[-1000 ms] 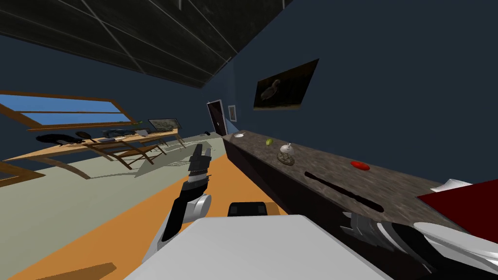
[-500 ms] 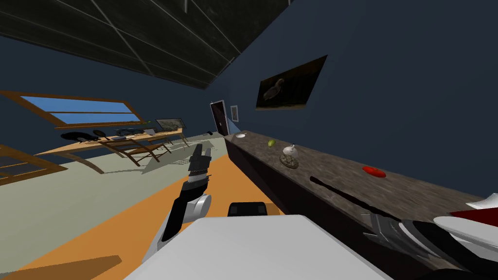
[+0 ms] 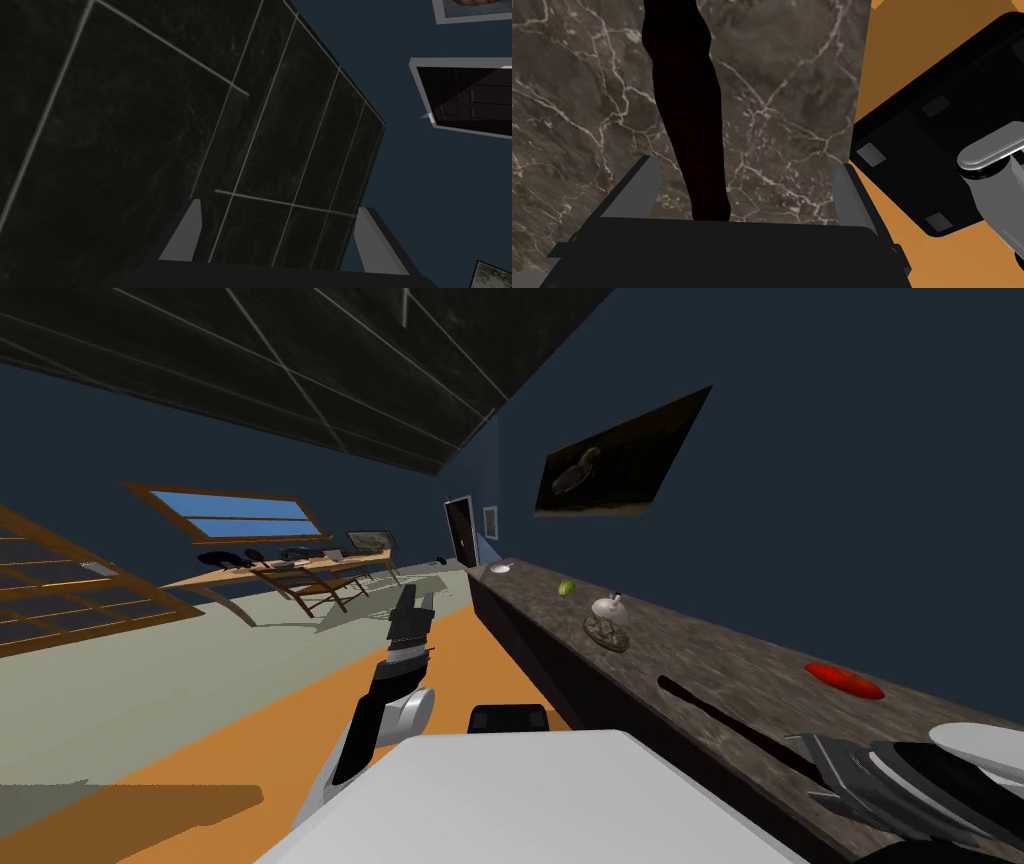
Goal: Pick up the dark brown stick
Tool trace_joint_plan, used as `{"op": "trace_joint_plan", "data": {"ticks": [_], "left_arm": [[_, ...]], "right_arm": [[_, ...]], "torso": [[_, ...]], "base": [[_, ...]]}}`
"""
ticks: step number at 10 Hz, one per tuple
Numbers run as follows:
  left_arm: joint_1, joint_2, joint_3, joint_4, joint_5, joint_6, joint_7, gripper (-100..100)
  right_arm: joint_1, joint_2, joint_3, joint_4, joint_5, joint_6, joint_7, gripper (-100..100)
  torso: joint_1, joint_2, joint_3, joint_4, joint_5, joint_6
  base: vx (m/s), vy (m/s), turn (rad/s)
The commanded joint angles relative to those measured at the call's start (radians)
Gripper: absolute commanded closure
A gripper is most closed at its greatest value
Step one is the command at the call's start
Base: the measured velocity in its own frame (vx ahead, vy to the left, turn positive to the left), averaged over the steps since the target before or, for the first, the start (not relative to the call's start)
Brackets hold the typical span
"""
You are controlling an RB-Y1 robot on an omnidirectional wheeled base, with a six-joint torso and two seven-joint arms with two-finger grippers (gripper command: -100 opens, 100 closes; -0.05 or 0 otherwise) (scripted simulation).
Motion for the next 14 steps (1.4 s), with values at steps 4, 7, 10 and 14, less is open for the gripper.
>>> {"op": "trace_joint_plan", "data": {"ticks": [4,7,10,14], "left_arm": [[0.0,0.0,0.0,0.0,0.0,0.0,0.0,0],[0.0,0.0,0.0,0.0,0.0,0.0,0.0,0],[0.0,0.0,0.0,0.0,0.0,0.0,0.0,0],[0.0,0.0,0.0,0.0,0.0,0.0,0.0,0]], "right_arm": [[0.05,0.018,0.017,-0.048,0.02,-0.03,0.015,-100],[0.053,-0.005,0.03,-0.097,0.018,0.015,-0.024,-100],[0.08,-0.05,0.05,-0.183,-0.003,0.095,-0.082,-100],[0.106,-0.094,0.07,-0.285,-0.024,0.183,-0.141,-100]], "torso": [[-0.004,-0.001,-0.001,0.0,-0.002,0.0],[0.007,0.007,0.004,0.002,0.001,0.001],[0.004,0.012,0.007,0.003,0.001,0.001],[0.002,0.011,0.006,0.003,-0.001,0.0]], "base": [[0.115,-0.152,0.129],[0.0,-0.029,0.036],[-0.068,-0.074,0.107],[-0.058,-0.045,0.071]]}}
